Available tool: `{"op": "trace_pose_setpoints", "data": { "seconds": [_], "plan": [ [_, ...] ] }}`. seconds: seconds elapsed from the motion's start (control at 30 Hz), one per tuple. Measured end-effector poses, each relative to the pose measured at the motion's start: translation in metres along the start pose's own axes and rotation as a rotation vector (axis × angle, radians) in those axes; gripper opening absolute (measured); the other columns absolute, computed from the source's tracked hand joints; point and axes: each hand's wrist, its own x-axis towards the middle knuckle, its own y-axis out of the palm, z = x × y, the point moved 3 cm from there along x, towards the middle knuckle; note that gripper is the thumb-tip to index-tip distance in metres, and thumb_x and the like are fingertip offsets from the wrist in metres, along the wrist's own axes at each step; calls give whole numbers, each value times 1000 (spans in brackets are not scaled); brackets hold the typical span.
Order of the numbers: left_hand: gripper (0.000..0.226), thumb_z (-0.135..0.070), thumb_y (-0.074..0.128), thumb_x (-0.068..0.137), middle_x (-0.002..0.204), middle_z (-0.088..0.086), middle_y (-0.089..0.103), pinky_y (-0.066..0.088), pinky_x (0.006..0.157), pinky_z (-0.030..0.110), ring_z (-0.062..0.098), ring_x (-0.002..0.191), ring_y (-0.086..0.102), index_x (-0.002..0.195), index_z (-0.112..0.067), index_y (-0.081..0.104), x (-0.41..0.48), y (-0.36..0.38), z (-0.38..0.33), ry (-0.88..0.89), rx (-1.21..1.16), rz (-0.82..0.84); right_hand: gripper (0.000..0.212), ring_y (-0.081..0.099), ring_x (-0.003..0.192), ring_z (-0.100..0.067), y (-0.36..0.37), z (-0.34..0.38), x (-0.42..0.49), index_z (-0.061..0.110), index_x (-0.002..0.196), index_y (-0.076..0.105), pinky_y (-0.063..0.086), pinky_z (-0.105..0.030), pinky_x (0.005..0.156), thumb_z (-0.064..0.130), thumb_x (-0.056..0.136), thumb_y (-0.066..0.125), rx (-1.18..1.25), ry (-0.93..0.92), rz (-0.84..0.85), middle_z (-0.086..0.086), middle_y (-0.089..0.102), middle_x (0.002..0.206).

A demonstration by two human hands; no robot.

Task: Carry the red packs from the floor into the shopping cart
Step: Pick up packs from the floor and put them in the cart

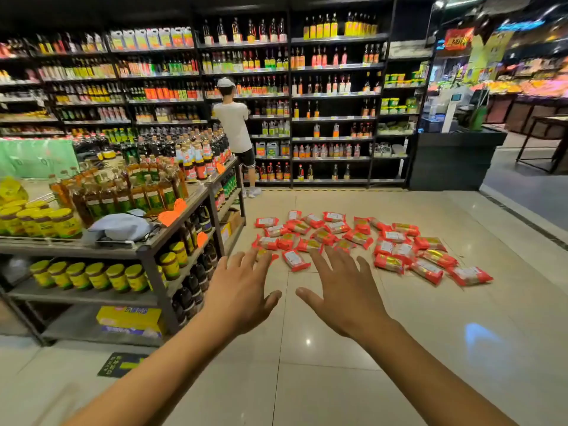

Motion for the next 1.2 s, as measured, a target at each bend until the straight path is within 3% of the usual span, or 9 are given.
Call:
{"op": "trace_pose_setpoints", "data": {
  "seconds": [0.37, 0.63, 1.2],
  "plan": [
    [84, -68, 35, 100, 173, 7, 13, 22, 125, 50, 30, 156, 20, 164, -20, 9, 153, 91, 75, -3, -49, 59, 86, -1, 160, -28, 70, 9, 167, 34, 164, -5, 2, -54, 126, 75, 98, 32, -68, 36, 164, -4, 2, 174],
    [82, -66, 38, 100, 171, 9, 21, 23, 125, 51, 30, 154, 25, 164, -20, 14, 246, 135, 123, -30, -43, 116, 86, 3, 160, -28, 101, 5, 271, 31, 164, -4, 5, -53, 126, 74, 99, 31, -64, 54, 224, -6, 4, 174],
    [81, -65, 38, 101, 170, 7, 24, 24, 125, 49, 28, 154, 26, 164, -20, 15, 523, 210, 131, -90, 6, 191, 83, 11, 159, -28, 174, -120, 552, 29, 165, 5, 10, -52, 126, 71, 100, 35, 67, 47, 278, -6, 13, 173]
  ]
}}
